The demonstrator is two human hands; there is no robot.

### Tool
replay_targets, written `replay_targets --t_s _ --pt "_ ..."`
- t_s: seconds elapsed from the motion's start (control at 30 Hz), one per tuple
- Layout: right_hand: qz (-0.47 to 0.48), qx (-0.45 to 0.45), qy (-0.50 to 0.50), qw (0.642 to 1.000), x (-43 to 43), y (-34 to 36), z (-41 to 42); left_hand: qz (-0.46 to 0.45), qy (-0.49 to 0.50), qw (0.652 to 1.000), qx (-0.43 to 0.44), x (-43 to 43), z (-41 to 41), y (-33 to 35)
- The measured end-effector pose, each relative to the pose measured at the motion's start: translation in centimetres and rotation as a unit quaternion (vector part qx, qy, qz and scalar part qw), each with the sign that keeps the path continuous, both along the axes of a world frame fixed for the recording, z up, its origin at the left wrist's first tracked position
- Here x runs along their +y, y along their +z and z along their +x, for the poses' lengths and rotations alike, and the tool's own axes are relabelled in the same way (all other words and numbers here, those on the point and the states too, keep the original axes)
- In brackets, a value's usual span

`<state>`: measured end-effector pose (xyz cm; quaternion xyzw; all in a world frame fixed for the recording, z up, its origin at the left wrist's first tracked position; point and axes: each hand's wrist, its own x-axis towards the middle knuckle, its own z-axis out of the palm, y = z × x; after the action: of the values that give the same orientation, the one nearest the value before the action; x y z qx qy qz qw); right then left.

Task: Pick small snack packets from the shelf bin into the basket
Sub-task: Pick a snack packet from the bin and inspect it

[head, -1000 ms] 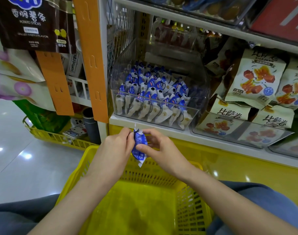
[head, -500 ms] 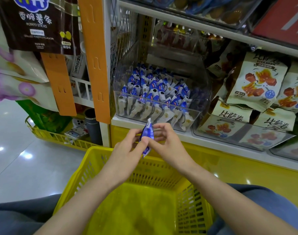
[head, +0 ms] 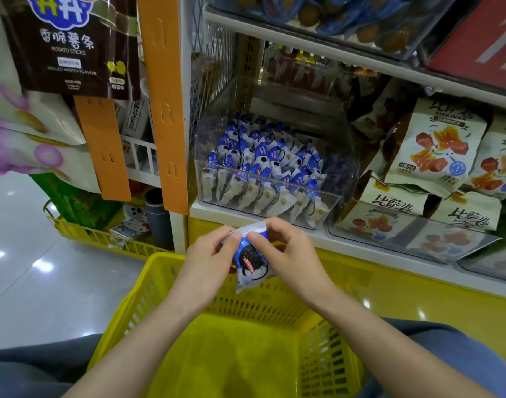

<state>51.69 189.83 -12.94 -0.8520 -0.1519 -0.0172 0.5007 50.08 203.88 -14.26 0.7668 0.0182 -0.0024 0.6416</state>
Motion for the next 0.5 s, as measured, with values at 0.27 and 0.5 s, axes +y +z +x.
replay_targets --t_s 0.27,0.5 --pt "-0.018 -0.103 -0.030 0.994 0.0 1.1 -0.3 -0.168 -0.065 0.980 0.087 0.3 -0.1 1.1" --pt "0.076 -0.023 -0.013 0.997 -0.1 4.0 1.6 -0.148 -0.041 0.988 0.023 0.2 0.6 2.1"
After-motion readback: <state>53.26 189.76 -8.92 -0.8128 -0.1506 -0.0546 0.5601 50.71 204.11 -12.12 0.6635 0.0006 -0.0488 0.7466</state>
